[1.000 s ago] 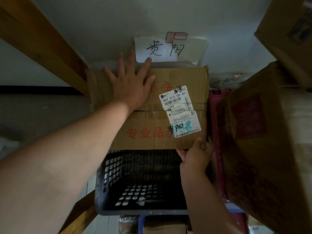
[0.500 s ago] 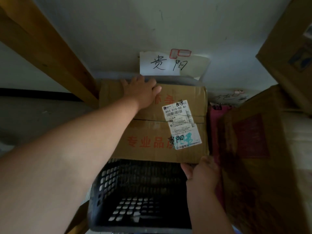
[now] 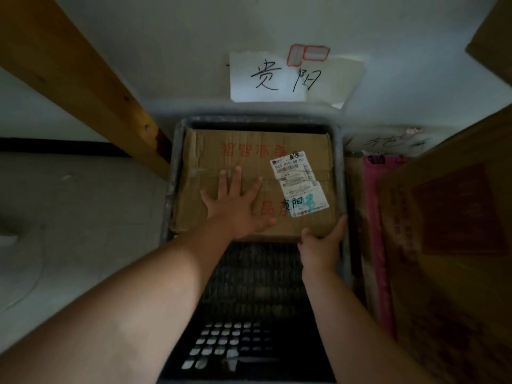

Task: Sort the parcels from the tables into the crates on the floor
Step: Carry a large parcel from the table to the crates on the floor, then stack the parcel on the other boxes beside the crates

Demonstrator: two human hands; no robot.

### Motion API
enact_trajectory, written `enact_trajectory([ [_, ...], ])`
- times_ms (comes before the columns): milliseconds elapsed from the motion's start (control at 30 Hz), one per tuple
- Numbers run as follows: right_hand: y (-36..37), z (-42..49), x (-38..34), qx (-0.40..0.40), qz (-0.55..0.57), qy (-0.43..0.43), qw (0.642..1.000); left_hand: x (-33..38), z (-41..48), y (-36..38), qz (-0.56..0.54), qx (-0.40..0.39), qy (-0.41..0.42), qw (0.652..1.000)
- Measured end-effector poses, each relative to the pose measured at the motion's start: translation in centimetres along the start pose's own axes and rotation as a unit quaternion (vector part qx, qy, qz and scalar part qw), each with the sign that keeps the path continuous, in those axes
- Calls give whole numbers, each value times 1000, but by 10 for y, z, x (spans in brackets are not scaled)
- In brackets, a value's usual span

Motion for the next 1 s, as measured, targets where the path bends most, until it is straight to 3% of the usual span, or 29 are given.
enact_trajectory([
  [267,18,18,28,56,-118,-179,975,-17,32,48,-26,-47,18,998],
  [433,41,28,68,-22,-246,-256,935,-21,43,69,-53,-36,22,998],
  [633,41,29,64,-58,-198,-165,965,-21,34,65,-35,-8,1,999],
  [800,9,1,29,-118,-178,-123,969,-9,-31,51,-39,24,-106,993],
  [1000,-52,-78,-66,-139,-144,-131,971,4,-104,-47,-136,100,-153,974],
])
Point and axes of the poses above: each hand's wrist, its own z-axis towards the middle knuckle, its own y-axis out of the palm, x = y × z, the point moved 5 cm from there along z, towards the middle knuckle, and after that the axes turned 9 degrees about x, right-handed, at the moved point
